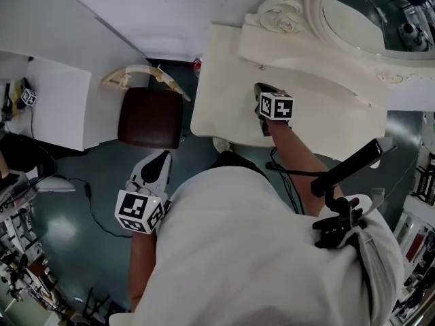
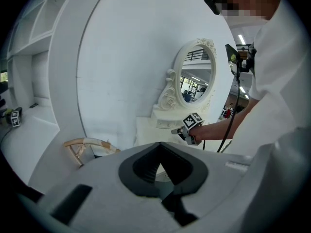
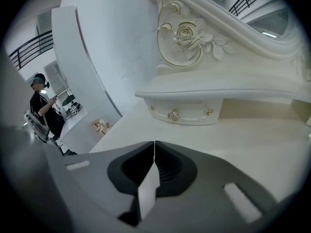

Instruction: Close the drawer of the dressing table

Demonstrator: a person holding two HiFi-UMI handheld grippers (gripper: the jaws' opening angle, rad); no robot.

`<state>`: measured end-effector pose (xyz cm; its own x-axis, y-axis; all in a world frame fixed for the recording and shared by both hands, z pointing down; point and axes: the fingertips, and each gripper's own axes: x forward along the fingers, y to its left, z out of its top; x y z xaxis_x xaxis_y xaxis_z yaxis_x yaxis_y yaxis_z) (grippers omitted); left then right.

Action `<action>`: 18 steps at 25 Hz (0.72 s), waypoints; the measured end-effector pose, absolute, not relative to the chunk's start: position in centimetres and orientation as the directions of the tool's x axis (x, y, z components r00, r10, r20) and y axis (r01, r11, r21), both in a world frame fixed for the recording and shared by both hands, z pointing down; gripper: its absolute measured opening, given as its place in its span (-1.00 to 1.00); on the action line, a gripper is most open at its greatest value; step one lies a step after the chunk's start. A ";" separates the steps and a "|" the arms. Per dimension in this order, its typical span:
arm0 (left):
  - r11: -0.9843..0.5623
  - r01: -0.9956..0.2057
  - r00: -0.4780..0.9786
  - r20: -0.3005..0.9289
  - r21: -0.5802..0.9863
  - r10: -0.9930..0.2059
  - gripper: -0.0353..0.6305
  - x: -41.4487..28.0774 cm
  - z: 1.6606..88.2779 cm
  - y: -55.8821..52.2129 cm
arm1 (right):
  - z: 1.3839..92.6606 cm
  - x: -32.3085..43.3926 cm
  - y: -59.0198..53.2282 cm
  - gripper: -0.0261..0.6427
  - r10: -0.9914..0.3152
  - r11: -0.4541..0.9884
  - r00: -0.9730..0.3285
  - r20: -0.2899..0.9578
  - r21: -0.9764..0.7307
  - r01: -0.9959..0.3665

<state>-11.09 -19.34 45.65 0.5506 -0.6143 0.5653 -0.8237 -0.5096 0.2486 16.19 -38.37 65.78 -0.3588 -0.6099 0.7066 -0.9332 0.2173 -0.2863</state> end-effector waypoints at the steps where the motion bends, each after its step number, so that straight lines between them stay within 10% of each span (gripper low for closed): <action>1: -0.511 -0.822 0.553 0.563 0.250 -0.614 -0.89 -11.3 45.6 -18.8 | 65.5 16.0 -37.8 -0.92 -0.610 0.221 -0.357 0.707 -0.282 -0.934; 18: -0.573 -0.785 0.599 0.527 0.237 -0.603 -0.89 -14.0 45.5 -10.3 | 62.1 10.2 -25.4 -0.92 -0.562 0.334 -0.423 0.711 -0.273 -0.902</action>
